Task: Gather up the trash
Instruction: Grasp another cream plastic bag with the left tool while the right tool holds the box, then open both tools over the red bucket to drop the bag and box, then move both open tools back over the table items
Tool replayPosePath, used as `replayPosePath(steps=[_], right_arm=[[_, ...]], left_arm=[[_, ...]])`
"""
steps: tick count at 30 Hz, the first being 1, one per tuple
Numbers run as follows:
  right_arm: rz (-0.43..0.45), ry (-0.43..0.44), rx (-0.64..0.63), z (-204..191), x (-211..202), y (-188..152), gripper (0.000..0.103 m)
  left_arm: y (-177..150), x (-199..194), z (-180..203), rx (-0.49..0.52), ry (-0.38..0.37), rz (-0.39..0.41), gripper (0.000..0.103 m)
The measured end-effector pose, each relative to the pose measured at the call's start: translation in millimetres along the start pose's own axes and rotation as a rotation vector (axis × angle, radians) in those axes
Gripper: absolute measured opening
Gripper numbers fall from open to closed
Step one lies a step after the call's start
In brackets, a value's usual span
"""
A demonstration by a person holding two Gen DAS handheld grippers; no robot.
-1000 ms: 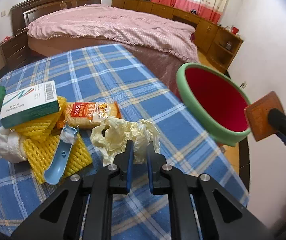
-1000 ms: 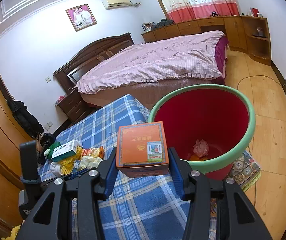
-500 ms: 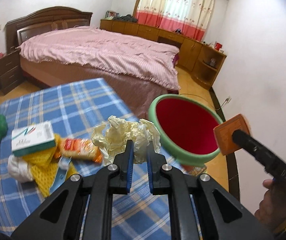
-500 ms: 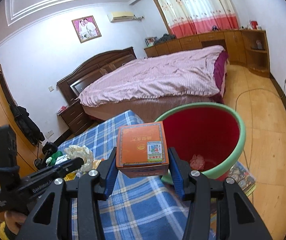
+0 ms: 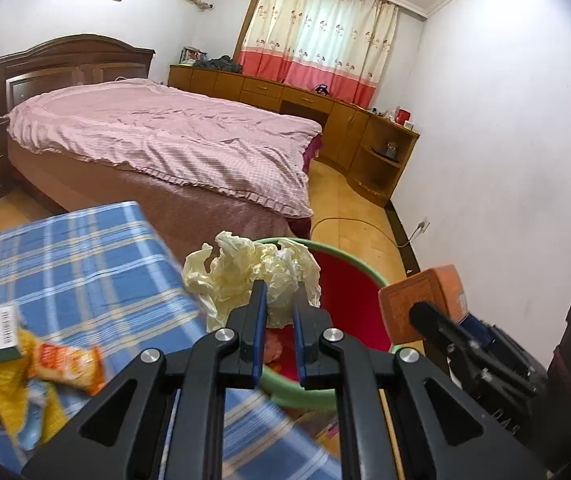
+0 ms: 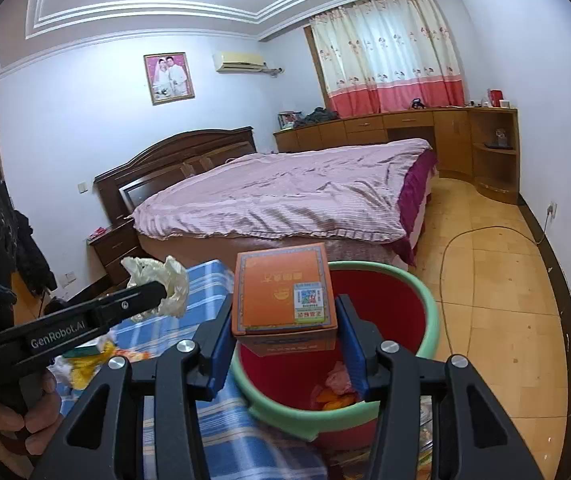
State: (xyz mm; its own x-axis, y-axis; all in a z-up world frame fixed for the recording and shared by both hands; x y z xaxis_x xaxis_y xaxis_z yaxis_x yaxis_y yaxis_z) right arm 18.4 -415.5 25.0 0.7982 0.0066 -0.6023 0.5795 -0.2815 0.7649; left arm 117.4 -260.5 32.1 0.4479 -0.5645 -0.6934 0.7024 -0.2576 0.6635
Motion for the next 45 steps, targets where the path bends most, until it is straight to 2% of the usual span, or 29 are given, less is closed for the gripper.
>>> replayPosePath(steps=[7,11,16,19,20,21,23,26,34,45], right_arm=[[-0.062,-0.026,0.064,41,31,9,0.05],[-0.09,-0.031,0.08,58,46,14,0.05],[-0.13,-0.017,0.103,74,69,17,0.051],[-0.15,-0.009,0.107,77,77,16,0.051],[-0.156,-0.002,0.114,79,81,16,0.051],[-0.158,0.002,0.12,80,82,16,0.051],[-0.163,0.014,0.134,83,85,16,0.052],[-0.167,0.023,0.148,84,88,17,0.057],[-0.156,0.046,0.166,78,76,13,0.058],[-0.147,0.07,0.143,43,50,5,0.062]], left_arm=[[7,52,16,0.002,-0.024,-0.074,0.011],[10,85,18,-0.003,-0.021,-0.15,0.011],[13,102,22,0.038,0.015,-0.154,0.011],[14,107,20,0.037,0.014,-0.171,0.021],[15,109,19,0.035,0.017,-0.175,0.029],[15,109,18,0.032,0.023,-0.175,0.035],[16,110,15,0.024,0.034,-0.175,0.039],[16,112,10,-0.003,0.037,-0.191,0.039],[10,101,2,-0.04,0.045,-0.202,0.039],[-2,52,-10,-0.063,0.081,-0.162,0.039]])
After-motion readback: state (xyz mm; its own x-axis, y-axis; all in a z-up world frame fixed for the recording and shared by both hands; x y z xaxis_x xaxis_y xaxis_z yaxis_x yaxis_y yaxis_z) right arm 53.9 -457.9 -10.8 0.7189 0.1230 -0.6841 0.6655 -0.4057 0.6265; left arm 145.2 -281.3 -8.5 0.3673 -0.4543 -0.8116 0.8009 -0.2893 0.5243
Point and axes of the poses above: each gripper's, at about its wrist camera, not at the fingertips, and x roughly the way its jaws point, z to its right, y to its top, the point moved 3 cm from there along x, roughly the way its jaws point, and after that the axes turned 14 degrees about -z, right-handed, at the moved point
